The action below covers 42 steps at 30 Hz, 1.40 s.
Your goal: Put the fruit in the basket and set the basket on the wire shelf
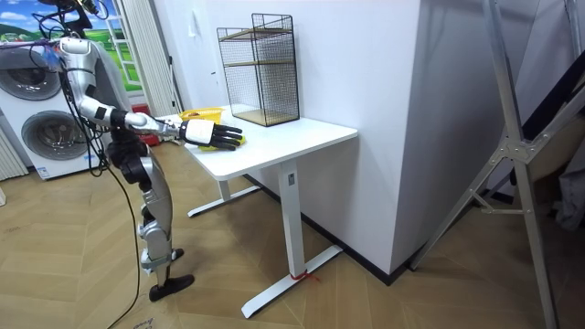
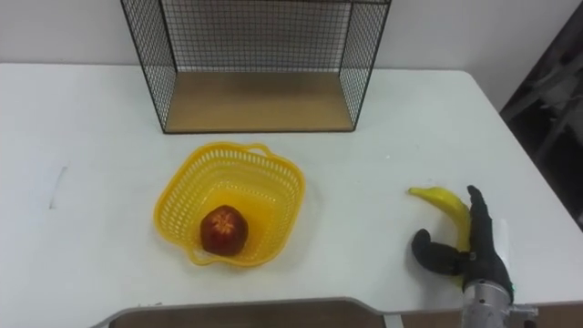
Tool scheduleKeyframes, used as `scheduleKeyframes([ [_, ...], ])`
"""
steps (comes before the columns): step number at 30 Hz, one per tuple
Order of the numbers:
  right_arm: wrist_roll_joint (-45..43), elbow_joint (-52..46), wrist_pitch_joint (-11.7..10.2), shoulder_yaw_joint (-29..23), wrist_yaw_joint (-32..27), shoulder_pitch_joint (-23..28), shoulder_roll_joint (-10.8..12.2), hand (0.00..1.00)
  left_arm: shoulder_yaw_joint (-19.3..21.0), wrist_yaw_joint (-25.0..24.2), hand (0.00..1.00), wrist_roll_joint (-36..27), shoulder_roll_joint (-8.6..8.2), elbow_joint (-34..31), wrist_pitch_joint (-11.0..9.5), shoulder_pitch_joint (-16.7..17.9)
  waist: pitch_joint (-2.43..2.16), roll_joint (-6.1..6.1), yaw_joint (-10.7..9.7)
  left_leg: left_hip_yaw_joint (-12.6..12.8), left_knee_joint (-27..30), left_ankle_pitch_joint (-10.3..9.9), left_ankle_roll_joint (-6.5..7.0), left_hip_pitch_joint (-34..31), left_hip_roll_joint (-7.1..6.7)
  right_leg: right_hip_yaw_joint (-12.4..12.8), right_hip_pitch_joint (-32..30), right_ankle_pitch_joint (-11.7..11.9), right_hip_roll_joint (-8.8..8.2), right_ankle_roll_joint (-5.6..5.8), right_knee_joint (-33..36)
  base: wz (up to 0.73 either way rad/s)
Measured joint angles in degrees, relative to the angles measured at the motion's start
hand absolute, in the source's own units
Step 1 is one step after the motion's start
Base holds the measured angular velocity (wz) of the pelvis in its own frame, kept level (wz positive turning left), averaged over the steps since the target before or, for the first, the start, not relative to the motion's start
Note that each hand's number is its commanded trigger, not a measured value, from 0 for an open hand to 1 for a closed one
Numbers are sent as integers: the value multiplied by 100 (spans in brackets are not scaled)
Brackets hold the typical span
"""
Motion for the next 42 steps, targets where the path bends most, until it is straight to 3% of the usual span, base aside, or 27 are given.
scheduleKeyframes([
  [4, -5, 150, -19, -16, 49, -50, -9, 0, 0, 0, 0, 46, 3, -31, 8, 17, -1, -2, 7, -5, 0, -3, 2, 49, 0, -4, 41, 1, -2, 0, 0, 1],
  [5, -6, 174, -13, -15, 64, -63, -13, 22, 0, 0, 0, 49, 2, -43, 26, 12, -1, -2, 14, -8, 1, -3, 3, 60, 0, -4, 43, 1, -2, 0, -2, 0],
  [6, -6, 190, 1, -20, 97, -84, -13, 60, 0, 0, 0, 50, 2, -49, 38, 13, -2, -2, 16, -17, 2, -3, 4, 68, 0, -2, 45, 1, -2, 0, -3, 0],
  [7, -5, 211, 3, -25, 112, -95, -16, 87, 0, 0, 0, 50, 3, -50, 41, 15, -3, 1, 16, -26, 4, -4, 4, 70, 0, 0, 46, 1, -2, 0, -2, 0],
  [8, -4, 293, -25, -26, 124, -133, -37, 100, 0, 1, 0, 49, 5, -53, 53, 18, -5, 4, 12, -37, 9, -4, 4, 71, -1, 1, 46, 1, -2, 0, 2, 0],
  [11, -35, 463, -76, -54, 128, -184, -61, 100, 1, 39, 0, 51, 8, -80, 101, 40, -20, 6, 6, -62, 22, -4, 4, 67, -3, -3, 57, 6, -1, 0, 4, 0],
  [15, -60, 691, -69, -161, 161, -275, -150, 100, 16, 43, 0, 196, 6, -77, 242, 96, -90, 0, -14, -76, 29, -4, 4, 96, -3, -10, 97, 6, -2, 0, -2, 0],
  [24, -502, 1103, 131, -287, 48, -637, -440, 100, 21, 150, 0, 207, 5, -93, 378, 95, -91, 2, 8, -101, 22, -5, 4, 160, 3, -52, 167, 2, 2, -7, -15, 1],
  [36, -574, 1004, 304, -249, -39, -671, -375, 100, -9, 424, 0, 202, 6, -81, 357, -86, -60, -51, 31, -100, -7, -12, 0, 158, 2, -46, 177, 2, 5, -7, -21, 0],
  [42, -356, 765, 365, -186, -9, -591, -359, 100, -14, 416, 0, 200, 6, -89, 295, -83, -72, -23, 37, -84, -23, -12, -1, 167, 2, -13, 158, 2, 12, -7, -20, -2],
])
